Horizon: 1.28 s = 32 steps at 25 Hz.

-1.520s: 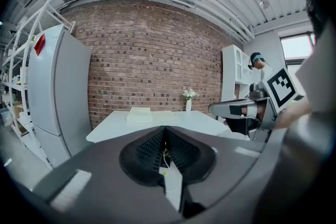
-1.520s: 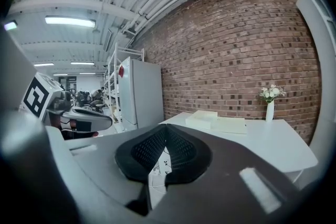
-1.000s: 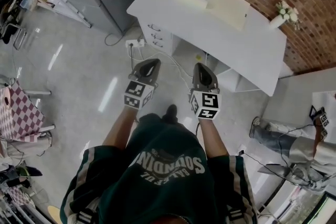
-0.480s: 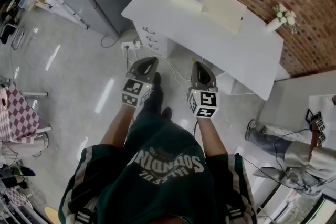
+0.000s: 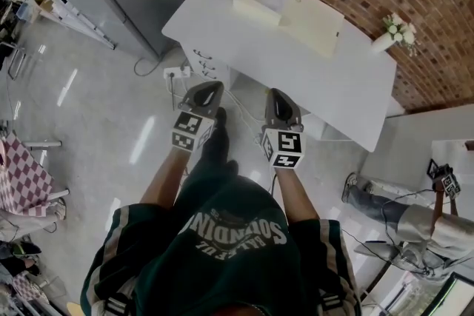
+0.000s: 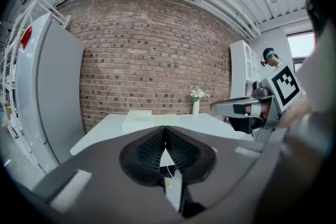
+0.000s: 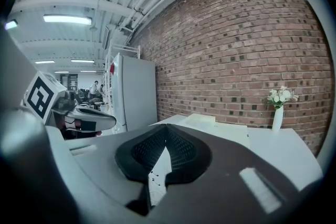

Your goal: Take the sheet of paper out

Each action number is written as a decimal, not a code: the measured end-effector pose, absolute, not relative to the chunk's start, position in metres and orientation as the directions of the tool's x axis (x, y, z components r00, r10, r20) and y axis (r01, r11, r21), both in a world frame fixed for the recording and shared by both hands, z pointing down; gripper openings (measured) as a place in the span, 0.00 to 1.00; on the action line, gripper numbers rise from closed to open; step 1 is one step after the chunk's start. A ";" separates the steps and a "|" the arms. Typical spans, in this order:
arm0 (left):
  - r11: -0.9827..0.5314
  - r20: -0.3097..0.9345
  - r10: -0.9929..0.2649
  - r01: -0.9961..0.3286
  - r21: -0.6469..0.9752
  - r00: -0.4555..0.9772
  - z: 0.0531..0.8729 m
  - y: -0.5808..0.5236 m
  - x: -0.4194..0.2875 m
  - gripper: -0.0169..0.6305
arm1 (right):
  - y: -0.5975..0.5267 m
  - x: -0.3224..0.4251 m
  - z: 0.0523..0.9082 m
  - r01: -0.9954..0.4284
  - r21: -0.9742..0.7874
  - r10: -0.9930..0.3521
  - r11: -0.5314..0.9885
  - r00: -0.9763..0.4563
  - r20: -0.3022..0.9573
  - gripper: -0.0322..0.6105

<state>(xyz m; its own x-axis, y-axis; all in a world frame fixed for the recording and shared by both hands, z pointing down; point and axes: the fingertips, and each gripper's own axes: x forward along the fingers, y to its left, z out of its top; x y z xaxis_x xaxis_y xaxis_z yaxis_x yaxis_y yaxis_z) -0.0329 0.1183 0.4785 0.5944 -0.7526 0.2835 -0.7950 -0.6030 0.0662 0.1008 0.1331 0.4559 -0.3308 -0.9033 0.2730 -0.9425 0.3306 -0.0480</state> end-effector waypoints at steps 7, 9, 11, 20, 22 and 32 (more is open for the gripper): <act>-0.624 0.290 -0.730 -0.776 0.087 0.619 0.487 0.051 -0.031 0.04 | 0.069 0.099 0.461 -0.951 -0.041 -0.907 0.307 -0.305 0.290 0.05; -0.630 0.296 -0.722 -0.771 0.091 0.625 0.489 0.027 -0.031 0.04 | 0.047 0.100 0.460 -0.955 -0.038 -0.911 0.295 -0.293 0.291 0.05; -0.642 0.298 -0.712 -0.761 0.094 0.636 0.489 0.000 -0.028 0.04 | 0.023 0.103 0.458 -0.961 -0.035 -0.917 0.275 -0.273 0.290 0.05; -0.689 0.301 -0.669 -0.718 0.092 0.680 0.483 -0.095 -0.026 0.04 | -0.067 0.107 0.456 -0.979 -0.040 -0.932 0.198 -0.200 0.302 0.05; -0.697 0.296 -0.663 -0.711 0.092 0.688 0.481 -0.112 -0.027 0.04 | -0.084 0.103 0.456 -0.980 -0.040 -0.933 0.195 -0.198 0.302 0.05; -0.739 0.301 -0.618 -0.667 0.091 0.726 0.486 -0.168 -0.030 0.04 | -0.135 0.097 0.454 -0.989 -0.045 -0.946 0.138 -0.145 0.289 0.05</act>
<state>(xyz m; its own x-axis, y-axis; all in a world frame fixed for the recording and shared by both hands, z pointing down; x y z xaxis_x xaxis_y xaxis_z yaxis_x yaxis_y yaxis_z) -0.0302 -0.1681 0.4858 0.7259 -0.6182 0.3014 -0.6673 -0.7392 0.0908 0.0973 -0.1353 0.4540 -0.1452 -0.9464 0.2887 -0.9894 0.1380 -0.0451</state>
